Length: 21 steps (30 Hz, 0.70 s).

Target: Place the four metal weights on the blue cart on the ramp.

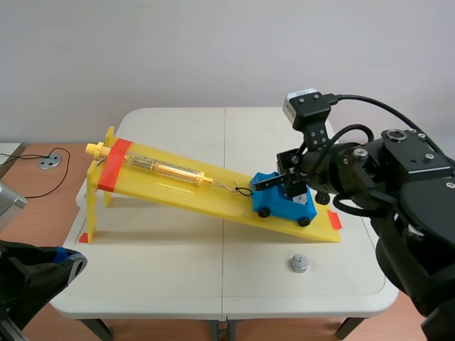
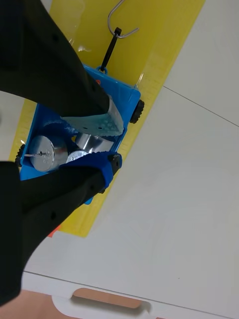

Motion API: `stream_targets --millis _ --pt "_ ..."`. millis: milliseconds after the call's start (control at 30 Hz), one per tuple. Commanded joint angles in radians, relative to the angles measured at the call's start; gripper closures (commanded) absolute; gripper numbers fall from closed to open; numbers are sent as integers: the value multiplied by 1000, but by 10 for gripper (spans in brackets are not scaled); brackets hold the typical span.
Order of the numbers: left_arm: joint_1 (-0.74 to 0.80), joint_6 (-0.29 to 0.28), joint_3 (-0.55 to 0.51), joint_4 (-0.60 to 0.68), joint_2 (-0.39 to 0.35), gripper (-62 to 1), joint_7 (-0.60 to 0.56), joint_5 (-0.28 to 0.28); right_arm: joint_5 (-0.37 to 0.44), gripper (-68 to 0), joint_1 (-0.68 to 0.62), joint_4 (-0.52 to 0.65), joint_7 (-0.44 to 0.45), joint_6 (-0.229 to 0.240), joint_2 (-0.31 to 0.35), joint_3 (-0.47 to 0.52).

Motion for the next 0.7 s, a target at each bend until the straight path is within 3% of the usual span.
stream_targets --millis 0,300,667 --pt "-31 -21 -18 73 5 -51 -96 -74 20 -183 130 77 133 -40 1 3" --pt "-31 -21 -18 73 5 -51 -96 -74 159 -228 36 305 18 37 83 72" --pt "-31 -21 -18 73 5 -51 -96 -74 309 -236 -253 621 -66 114 262 243"
